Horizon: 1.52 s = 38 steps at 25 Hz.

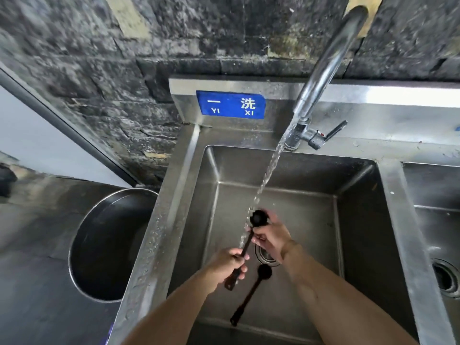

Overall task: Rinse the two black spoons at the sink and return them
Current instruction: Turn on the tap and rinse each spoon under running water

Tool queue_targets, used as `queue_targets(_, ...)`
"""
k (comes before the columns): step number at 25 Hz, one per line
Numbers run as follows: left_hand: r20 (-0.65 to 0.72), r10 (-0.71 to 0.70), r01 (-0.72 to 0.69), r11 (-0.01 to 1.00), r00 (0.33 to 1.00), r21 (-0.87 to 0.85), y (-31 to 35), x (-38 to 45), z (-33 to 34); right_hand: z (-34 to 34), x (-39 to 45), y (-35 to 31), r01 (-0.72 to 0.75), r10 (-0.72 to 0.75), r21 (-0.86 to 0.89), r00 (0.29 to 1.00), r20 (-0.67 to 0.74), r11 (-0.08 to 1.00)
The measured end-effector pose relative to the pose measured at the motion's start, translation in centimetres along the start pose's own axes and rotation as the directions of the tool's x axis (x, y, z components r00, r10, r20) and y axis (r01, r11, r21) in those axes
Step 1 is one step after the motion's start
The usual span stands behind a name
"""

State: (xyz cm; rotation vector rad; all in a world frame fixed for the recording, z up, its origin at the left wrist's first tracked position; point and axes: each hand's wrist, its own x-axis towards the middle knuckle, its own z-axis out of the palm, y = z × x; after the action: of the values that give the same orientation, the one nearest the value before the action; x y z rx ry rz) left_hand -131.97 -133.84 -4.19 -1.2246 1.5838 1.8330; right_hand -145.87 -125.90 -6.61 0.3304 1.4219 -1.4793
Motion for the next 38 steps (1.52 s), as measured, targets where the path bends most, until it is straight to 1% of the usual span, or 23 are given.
queue_targets(4,-0.038,-0.005,0.005,1.0,0.999,0.007,-2.1,-1.6,-1.9,2.3,-0.4,0.7,-0.04,0.041,-0.059,0.999,0.033,0.998)
queue_targets(8,-0.054,-0.007,0.007,1.0,0.999,-0.001,-3.0,-3.4,-2.8,2.9,-0.6,2.2,-0.075,0.076,-0.04,0.997,0.024,0.996)
queue_targets(10,-0.058,-0.009,0.01,1.0,0.998,0.013,-3.3,-4.2,-3.1,3.4,-0.4,3.2,-0.091,0.091,-0.026,0.996,-0.021,0.995)
queue_targets(12,-0.053,-0.018,0.019,1.0,0.998,0.009,-3.7,-4.6,-3.3,3.9,0.0,4.3,-0.105,0.1,-0.04,0.99,-0.099,0.994)
queue_targets(15,-0.034,-0.039,0.038,0.999,0.999,-0.019,-4.1,-4.9,-3.5,4.7,0.6,5.0,-0.08,0.068,-0.054,0.978,-0.2,0.995)
queue_targets(18,-0.041,-0.021,0.02,0.999,0.999,-0.028,-3.7,-4.4,-3.5,4.7,0.9,4.3,-0.055,0.043,-0.042,0.969,-0.245,0.998)
queue_targets(19,-0.048,-0.014,0.013,1.0,0.999,-0.025,-3.4,-4.1,-3.4,4.4,1.0,3.8,-0.056,0.045,-0.04,0.971,-0.235,0.998)
queue_targets(22,-0.062,-0.011,0.011,1.0,0.998,-0.007,-2.3,-3.3,-3.1,3.2,1.6,2.5,-0.076,0.071,-0.031,0.986,-0.149,0.997)
queue_targets(24,-0.064,0.002,-0.002,1.0,0.998,0.001,-1.6,-3.0,-2.9,2.6,2.0,1.9,-0.057,0.05,-0.052,0.991,-0.128,0.997)
queue_targets(28,-0.063,0.011,-0.01,1.0,0.998,0.008,-1.1,-2.6,-2.6,2.5,2.9,2.0,-0.049,0.027,-0.121,0.984,-0.176,0.991)
queue_targets(31,-0.064,0.016,-0.016,1.0,0.998,0.0,-1.4,-2.4,-2.8,3.1,2.7,2.0,-0.102,0.087,-0.059,0.972,-0.22,0.993)
queue_targets(33,-0.055,0.028,-0.029,0.999,0.998,-0.021,-1.6,-2.3,-2.9,3.2,2.6,1.7,-0.072,0.057,-0.054,0.967,-0.25,0.996)
queue_targets(34,-0.056,0.025,-0.027,0.999,0.998,-0.032,-1.7,-2.3,-3.0,3.3,2.4,1.5,-0.063,0.046,-0.063,0.971,-0.234,0.996)
queue_targets(38,-0.062,0.008,-0.015,0.994,0.998,-0.104,-2.0,-1.9,-2.9,3.3,1.0,0.5,-0.065,0.063,-0.025,0.995,-0.081,0.998)
